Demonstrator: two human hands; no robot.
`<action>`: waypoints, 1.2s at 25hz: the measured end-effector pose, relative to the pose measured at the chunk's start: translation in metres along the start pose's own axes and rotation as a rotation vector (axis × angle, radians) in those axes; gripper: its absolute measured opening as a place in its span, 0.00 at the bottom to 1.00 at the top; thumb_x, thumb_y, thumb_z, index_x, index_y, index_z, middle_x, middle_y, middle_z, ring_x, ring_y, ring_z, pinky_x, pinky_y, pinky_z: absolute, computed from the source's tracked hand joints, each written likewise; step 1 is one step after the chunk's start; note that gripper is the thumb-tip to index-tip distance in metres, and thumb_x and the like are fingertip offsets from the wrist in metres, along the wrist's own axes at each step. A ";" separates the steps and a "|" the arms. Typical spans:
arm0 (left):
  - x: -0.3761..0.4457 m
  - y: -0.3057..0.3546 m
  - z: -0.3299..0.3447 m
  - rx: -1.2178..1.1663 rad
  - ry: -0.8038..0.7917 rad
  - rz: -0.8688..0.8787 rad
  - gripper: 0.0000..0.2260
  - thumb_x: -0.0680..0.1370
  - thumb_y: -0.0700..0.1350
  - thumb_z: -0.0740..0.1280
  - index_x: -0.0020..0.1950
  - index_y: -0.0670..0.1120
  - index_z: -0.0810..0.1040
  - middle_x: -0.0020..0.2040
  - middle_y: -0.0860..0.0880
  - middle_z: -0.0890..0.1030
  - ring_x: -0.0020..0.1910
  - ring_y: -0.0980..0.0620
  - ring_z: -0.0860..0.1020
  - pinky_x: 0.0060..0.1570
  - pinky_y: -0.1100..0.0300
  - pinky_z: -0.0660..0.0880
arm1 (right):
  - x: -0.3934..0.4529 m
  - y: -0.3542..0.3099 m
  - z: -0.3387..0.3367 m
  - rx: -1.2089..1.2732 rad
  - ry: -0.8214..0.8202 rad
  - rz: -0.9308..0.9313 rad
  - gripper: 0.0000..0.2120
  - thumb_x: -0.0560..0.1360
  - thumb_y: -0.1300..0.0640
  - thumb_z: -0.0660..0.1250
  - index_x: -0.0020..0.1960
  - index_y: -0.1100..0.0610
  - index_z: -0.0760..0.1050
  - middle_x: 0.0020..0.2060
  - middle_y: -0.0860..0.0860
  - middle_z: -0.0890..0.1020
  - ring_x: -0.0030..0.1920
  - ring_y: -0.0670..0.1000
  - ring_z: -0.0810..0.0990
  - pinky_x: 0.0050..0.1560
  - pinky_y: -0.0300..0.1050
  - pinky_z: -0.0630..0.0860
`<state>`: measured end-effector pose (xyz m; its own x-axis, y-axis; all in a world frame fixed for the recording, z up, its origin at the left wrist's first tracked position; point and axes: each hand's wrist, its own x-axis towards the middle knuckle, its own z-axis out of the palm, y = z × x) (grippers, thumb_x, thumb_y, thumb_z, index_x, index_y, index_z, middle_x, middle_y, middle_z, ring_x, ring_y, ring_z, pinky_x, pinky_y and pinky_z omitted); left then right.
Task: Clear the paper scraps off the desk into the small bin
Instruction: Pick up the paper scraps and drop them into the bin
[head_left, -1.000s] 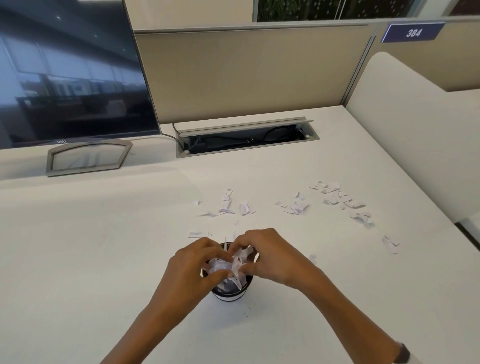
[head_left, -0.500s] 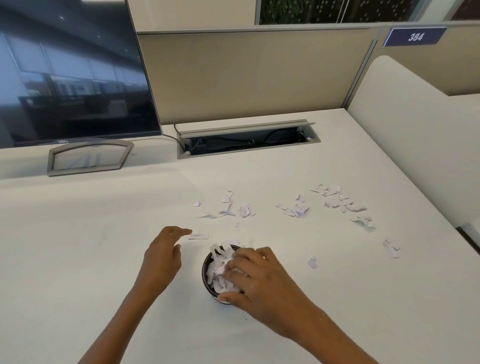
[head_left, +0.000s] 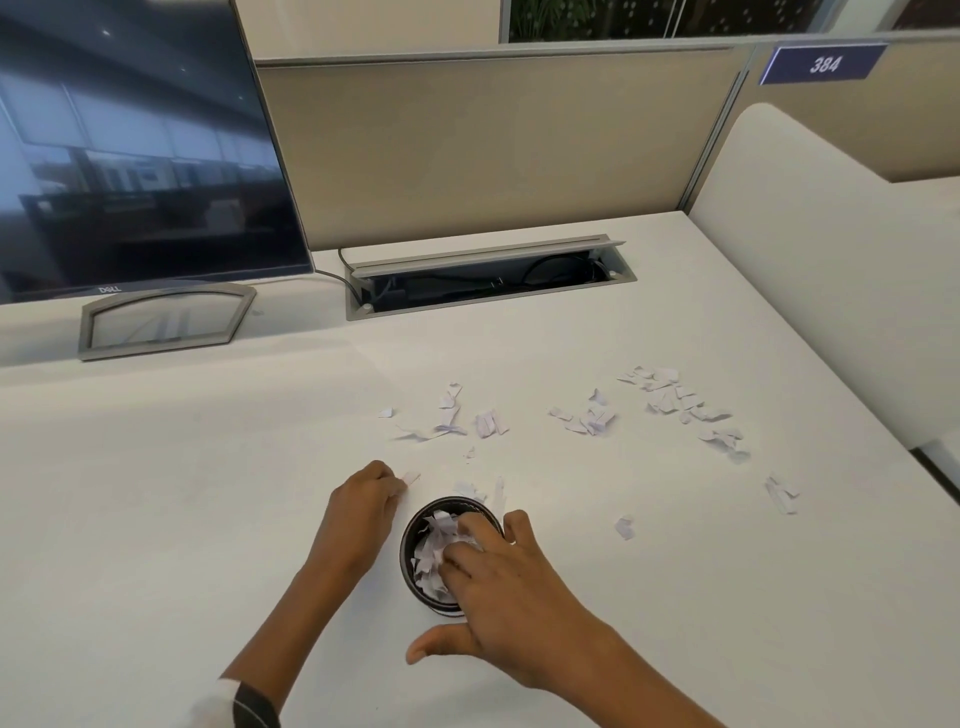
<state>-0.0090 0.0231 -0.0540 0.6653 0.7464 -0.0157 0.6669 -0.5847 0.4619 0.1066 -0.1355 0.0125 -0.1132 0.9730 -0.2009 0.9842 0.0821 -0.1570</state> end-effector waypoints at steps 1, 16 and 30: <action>0.004 0.002 0.001 -0.022 -0.008 0.011 0.06 0.75 0.37 0.66 0.48 0.40 0.82 0.46 0.44 0.81 0.41 0.45 0.79 0.38 0.61 0.67 | 0.001 0.001 -0.002 0.071 -0.023 0.007 0.40 0.70 0.28 0.44 0.59 0.58 0.74 0.62 0.51 0.76 0.68 0.52 0.61 0.64 0.57 0.60; 0.053 0.020 0.032 -0.074 -0.242 0.126 0.12 0.71 0.51 0.72 0.54 0.52 0.82 0.51 0.45 0.74 0.49 0.48 0.76 0.42 0.62 0.66 | 0.036 0.082 0.034 0.647 0.193 0.524 0.13 0.73 0.58 0.69 0.57 0.52 0.77 0.50 0.51 0.74 0.50 0.51 0.77 0.53 0.43 0.73; 0.003 0.029 -0.034 -0.547 0.176 -0.119 0.07 0.69 0.35 0.73 0.40 0.47 0.85 0.40 0.52 0.84 0.37 0.54 0.82 0.43 0.66 0.77 | 0.025 0.078 0.039 0.767 0.391 0.592 0.08 0.70 0.63 0.69 0.41 0.51 0.82 0.37 0.45 0.83 0.35 0.42 0.77 0.40 0.33 0.72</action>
<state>0.0010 0.0193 -0.0103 0.4995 0.8658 0.0299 0.4323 -0.2790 0.8575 0.1755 -0.1131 -0.0428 0.5453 0.8264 -0.1403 0.5023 -0.4562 -0.7346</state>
